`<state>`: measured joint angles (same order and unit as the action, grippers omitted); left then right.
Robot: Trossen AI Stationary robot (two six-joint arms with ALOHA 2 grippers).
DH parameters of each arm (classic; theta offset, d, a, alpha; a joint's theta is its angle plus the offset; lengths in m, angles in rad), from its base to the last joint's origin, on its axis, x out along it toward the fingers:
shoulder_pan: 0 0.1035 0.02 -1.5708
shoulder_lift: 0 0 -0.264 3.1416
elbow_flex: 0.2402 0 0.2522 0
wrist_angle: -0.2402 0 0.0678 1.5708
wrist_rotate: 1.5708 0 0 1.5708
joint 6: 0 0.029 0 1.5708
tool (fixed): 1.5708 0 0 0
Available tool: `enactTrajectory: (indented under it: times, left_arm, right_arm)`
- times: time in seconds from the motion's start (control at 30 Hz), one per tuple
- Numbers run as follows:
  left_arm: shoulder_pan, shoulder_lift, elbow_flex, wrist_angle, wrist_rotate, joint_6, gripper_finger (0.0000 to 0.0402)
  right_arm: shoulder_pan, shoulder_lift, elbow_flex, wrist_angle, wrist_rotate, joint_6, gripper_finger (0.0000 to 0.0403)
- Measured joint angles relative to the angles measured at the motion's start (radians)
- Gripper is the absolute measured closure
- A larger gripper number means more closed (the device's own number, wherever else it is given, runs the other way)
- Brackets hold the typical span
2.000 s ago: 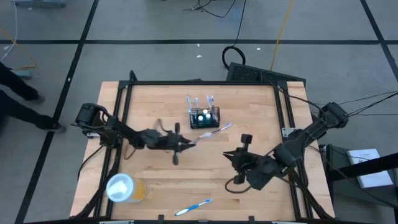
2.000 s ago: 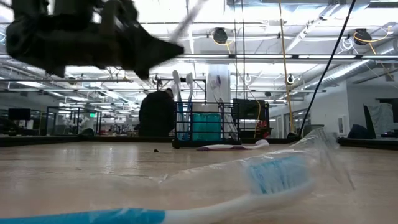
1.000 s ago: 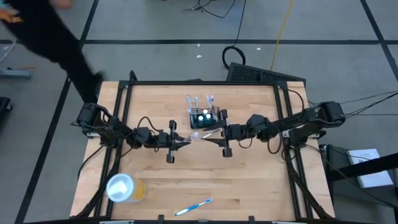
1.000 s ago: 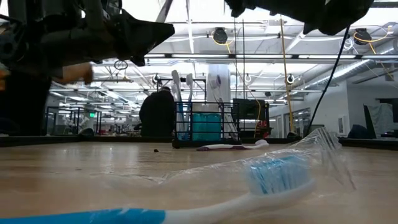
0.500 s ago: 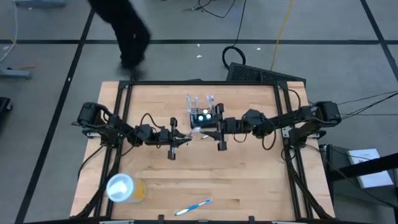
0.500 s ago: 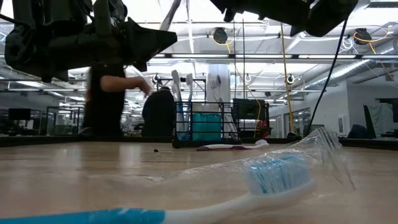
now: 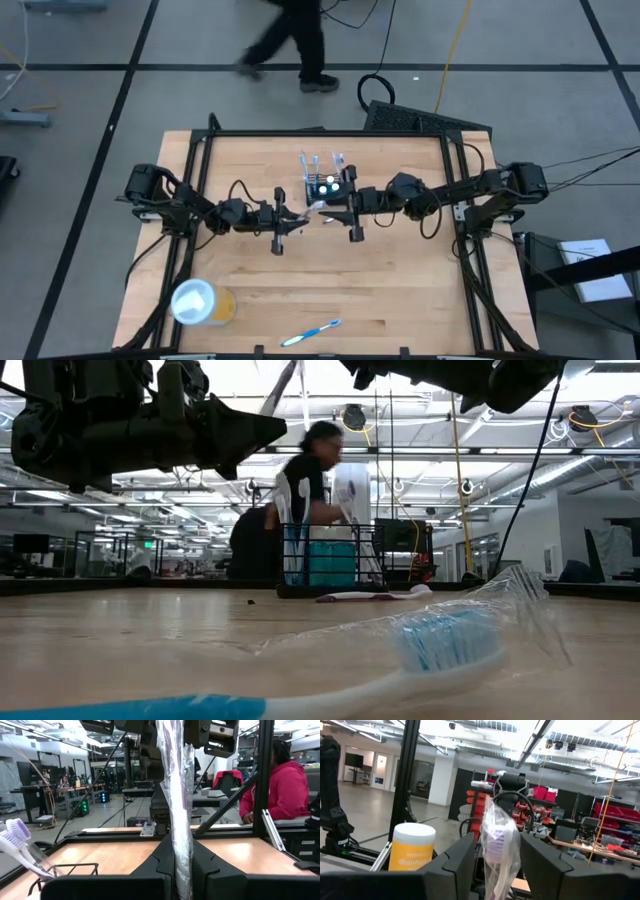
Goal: Pick & Place toothbrushing station
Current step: Put the purple toothbrush into the black organizer
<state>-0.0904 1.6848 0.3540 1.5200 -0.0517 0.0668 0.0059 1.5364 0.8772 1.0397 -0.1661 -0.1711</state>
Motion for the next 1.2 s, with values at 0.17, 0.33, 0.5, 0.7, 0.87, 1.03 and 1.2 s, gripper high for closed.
enactTrajectory:
  times: [0.17,0.33,0.5,0.7,0.87,1.03,1.2]
  left_arm:
    - [-0.001,0.000,0.002,0.000,0.000,-0.001,0.0384]
    - [-0.001,0.000,0.009,-0.004,0.000,-0.006,0.0384]
    - [-0.001,0.000,0.026,-0.042,0.000,-0.009,0.0384]
    - [-0.001,0.000,0.035,-0.052,0.000,-0.010,0.0384]
    - [-0.001,0.000,0.035,-0.052,0.001,-0.013,0.0384]
    - [-0.001,0.000,0.035,-0.051,0.003,-0.012,0.0384]
    - [0.000,0.000,0.035,-0.051,0.004,0.001,0.0384]
  right_arm:
    - [0.000,0.000,0.000,0.002,0.001,0.004,0.0260]
    - [0.000,0.000,0.000,0.002,0.002,0.009,0.0269]
    - [-0.005,0.000,0.000,0.003,0.003,0.011,0.0270]
    - [-0.005,0.000,0.000,0.002,0.004,0.021,0.0277]
    - [-0.005,0.000,0.000,0.001,0.004,0.015,0.0345]
    - [-0.014,0.000,0.000,-0.002,-0.018,0.002,0.0387]
    - [-0.020,0.000,0.000,-0.004,-0.019,-0.002,0.0387]
